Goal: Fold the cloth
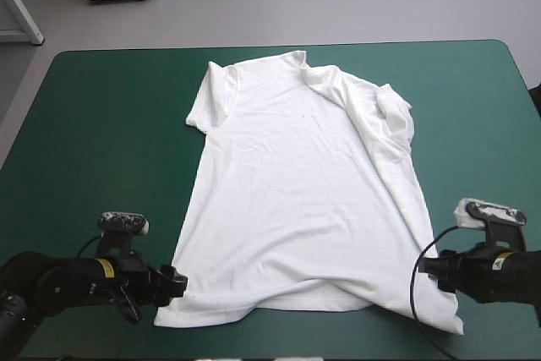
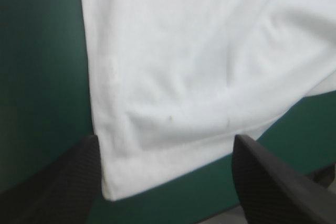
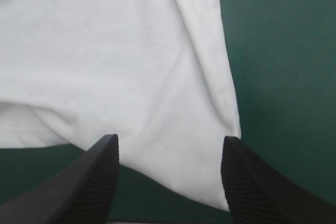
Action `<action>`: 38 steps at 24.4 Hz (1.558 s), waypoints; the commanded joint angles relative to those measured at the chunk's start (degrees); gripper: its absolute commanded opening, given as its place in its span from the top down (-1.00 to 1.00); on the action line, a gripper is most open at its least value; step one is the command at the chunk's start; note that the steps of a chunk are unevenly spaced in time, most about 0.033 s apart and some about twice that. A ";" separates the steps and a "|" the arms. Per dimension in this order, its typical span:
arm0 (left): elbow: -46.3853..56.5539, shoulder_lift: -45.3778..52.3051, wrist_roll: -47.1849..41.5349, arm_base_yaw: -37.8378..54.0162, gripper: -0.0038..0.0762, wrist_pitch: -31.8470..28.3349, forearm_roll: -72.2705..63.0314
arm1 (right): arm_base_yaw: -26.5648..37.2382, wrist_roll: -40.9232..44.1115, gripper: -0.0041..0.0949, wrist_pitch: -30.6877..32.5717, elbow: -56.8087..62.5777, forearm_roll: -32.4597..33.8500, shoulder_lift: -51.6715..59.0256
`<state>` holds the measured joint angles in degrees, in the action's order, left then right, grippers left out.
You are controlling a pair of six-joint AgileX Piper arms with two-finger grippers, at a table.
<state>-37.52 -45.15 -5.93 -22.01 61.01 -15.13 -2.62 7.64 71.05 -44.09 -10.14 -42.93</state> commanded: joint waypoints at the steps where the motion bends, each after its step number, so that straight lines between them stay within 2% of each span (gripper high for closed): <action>1: -9.47 0.23 0.66 -0.13 -0.32 -1.35 0.28 | 0.56 0.03 -0.17 0.51 -8.00 -0.15 0.00; 8: -26.02 0.03 0.66 -0.13 -0.25 -0.86 3.91 | 0.56 -1.53 -0.03 0.51 -24.25 -0.15 0.00; 13: -38.43 -0.26 2.87 -0.13 -0.24 -0.72 4.43 | 0.56 -1.97 -0.02 0.51 -36.41 -0.07 -0.13; 17: -46.14 -2.33 3.79 -0.13 -0.24 2.25 6.19 | 0.56 -1.97 -0.02 0.51 -42.59 0.65 -1.13; 22: -50.24 -6.03 6.80 -0.13 -0.24 8.80 8.03 | 0.56 -2.07 0.02 0.51 -44.22 0.93 -2.38; 24: -49.92 -7.91 6.80 -0.13 -0.24 12.82 9.19 | 0.56 -2.19 0.02 0.51 -44.01 0.93 -3.04; 27: -45.70 -8.45 6.70 -0.13 -0.24 12.67 10.34 | 0.56 -2.41 0.02 0.51 -43.99 2.04 -3.65; 31: -30.44 -8.49 5.93 -0.13 -0.16 12.67 11.17 | 0.56 -2.55 0.03 0.51 -42.16 4.87 -4.40; 38: -11.44 -8.49 5.93 -0.13 -0.11 9.86 8.61 | 0.56 -2.55 0.03 0.51 -32.03 3.20 -4.40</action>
<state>-52.53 -54.08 0.59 -22.01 71.79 -4.46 -2.62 5.69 71.60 -76.77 -5.87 -47.00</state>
